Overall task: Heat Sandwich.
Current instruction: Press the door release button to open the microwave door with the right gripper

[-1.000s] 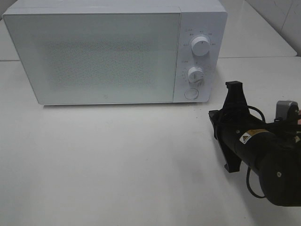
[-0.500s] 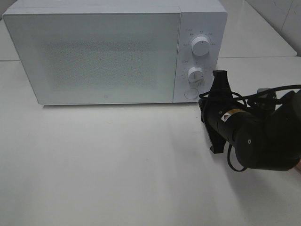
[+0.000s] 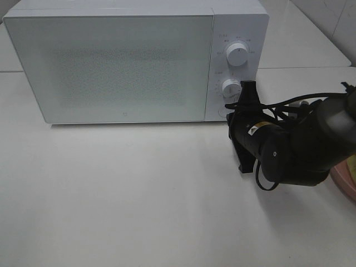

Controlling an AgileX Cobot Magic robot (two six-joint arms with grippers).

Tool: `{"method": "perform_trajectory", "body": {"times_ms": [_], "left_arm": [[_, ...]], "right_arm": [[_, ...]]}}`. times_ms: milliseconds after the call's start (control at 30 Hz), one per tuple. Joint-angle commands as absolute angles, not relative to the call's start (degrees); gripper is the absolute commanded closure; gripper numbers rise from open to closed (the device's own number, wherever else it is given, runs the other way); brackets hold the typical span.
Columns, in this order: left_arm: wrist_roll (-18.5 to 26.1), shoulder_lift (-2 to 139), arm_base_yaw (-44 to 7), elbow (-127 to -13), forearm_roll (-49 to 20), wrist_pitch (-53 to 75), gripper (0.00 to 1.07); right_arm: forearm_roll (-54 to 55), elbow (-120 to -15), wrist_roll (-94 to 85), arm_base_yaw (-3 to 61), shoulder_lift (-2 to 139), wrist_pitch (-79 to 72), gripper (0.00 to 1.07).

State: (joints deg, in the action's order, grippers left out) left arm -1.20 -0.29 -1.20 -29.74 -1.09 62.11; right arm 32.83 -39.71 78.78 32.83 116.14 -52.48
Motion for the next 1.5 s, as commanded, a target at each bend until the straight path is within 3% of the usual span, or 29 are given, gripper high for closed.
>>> {"method": "perform_trajectory", "body": {"times_ms": [33,1000,1500], "left_arm": [[-1.1,-1.6,-1.5,-29.6,-0.9,61.3,0.1],[-1.1,-1.6,-1.5,-29.6,-0.9,61.3,0.1],[-1.1,-1.6,-1.5,-29.6,-0.9,61.3,0.1]], "right_arm": [[32.8,-41.5,79.1,32.4,117.3,-52.7,1.07],[34.8,-51.7,78.4,30.0,122.8,-54.3,1.07],[35.6,-56.3,76.1,29.4,125.4,-63.7,1.07]]}}
